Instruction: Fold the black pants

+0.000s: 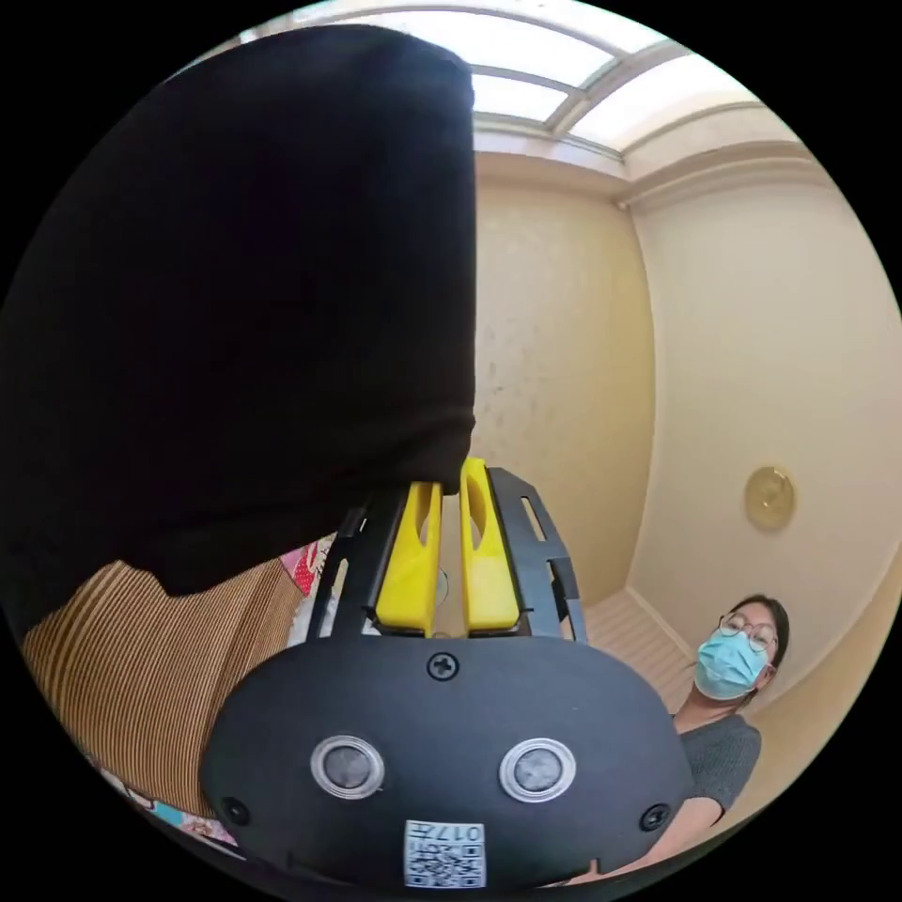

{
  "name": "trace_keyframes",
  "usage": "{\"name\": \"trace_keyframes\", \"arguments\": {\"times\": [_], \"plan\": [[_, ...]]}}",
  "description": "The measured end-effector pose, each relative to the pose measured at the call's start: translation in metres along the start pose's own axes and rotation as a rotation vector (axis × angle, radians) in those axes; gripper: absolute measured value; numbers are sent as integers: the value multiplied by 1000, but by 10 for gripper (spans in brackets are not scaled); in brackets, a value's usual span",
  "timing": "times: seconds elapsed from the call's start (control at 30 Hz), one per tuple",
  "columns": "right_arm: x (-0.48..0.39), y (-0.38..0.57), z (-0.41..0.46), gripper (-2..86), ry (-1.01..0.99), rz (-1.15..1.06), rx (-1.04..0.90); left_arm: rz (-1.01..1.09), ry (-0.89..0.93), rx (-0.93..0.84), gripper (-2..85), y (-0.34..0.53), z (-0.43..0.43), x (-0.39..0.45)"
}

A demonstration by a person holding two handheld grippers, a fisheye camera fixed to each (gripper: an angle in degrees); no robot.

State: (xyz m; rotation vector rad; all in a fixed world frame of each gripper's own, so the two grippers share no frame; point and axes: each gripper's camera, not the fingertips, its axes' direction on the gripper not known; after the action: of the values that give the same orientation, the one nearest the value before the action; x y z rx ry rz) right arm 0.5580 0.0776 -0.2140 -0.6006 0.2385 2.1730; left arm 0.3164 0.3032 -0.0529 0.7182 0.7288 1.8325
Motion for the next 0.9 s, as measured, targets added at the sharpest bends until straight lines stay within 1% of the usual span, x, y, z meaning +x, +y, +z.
{"name": "trace_keyframes", "arguments": {"times": [0.07, 0.1, 0.13, 0.17, 0.2, 0.23, 0.27, 0.3, 0.37, 0.4, 0.43, 0.47, 0.5, 0.53, 0.57, 0.6, 0.63, 0.67, 0.73, 0.8, 0.9], "plan": [[6, 16, -21, 5, -58, 4, 63, 128, 135, -153, 34, 27, 78, 58], [8, 26, -33, 5, -79, 1, 97, 167, 155, -204, 35, 37, 98, 74], [8, 36, -45, 5, -78, -5, 117, 248, 176, -327, 36, 62, 137, 104], [8, 41, -51, 5, -70, -7, 122, 326, 187, -463, 36, 94, 176, 132], [9, 51, -61, 5, -40, -9, 129, 365, 188, -527, 37, 113, 195, 145], [11, 61, -71, 5, -4, -3, 134, 434, 189, -655, 38, 154, 230, 165], [13, 66, -75, 5, 12, 4, 137, 470, 182, -791, 39, 198, 263, 174], [20, 76, -83, 5, 28, 24, 146, 478, 172, -858, 39, 222, 279, 175], [34, 91, -92, 4, 12, 66, 169, 441, 75, -1054, 38, 322, 334, 150], [44, 102, -96, 3, -13, 92, 190, 414, 36, -1089, 38, 347, 345, 137], [55, 111, -99, 3, -36, 115, 211, 339, -65, -1142, 35, 396, 362, 104], [61, 116, -99, 3, -44, 128, 217, 263, -206, -1195, 31, 447, 375, 64], [74, 124, -98, 2, -50, 168, 221, 224, -280, -1221, 28, 471, 379, 43], [86, 130, -94, 2, -45, 216, 209, 162, -451, -1288, 19, 517, 384, 3], [92, 133, -92, 2, -39, 239, 197, 84, -522, -1380, 7, 555, 386, -30], [100, 136, -86, 2, -14, 281, 164, 17, -496, -1417, 5, 572, 386, -44], [107, 138, -78, 2, 22, 313, 119, -123, -421, -1432, 2, 596, 382, -63], [109, 138, -73, 2, 41, 326, 94, -218, -395, -1404, 1, 610, 376, -75], [119, 137, -51, 3, 106, 359, -16, -258, -438, -1384, 4, 614, 372, -84], [126, 133, -33, 2, 126, 375, -88, -232, -500, -1365, 28, 605, 374, -89], [128, 125, -9, 2, 77, 355, -143, -183, -570, -1246, 73, 573, 383, -100]]}}
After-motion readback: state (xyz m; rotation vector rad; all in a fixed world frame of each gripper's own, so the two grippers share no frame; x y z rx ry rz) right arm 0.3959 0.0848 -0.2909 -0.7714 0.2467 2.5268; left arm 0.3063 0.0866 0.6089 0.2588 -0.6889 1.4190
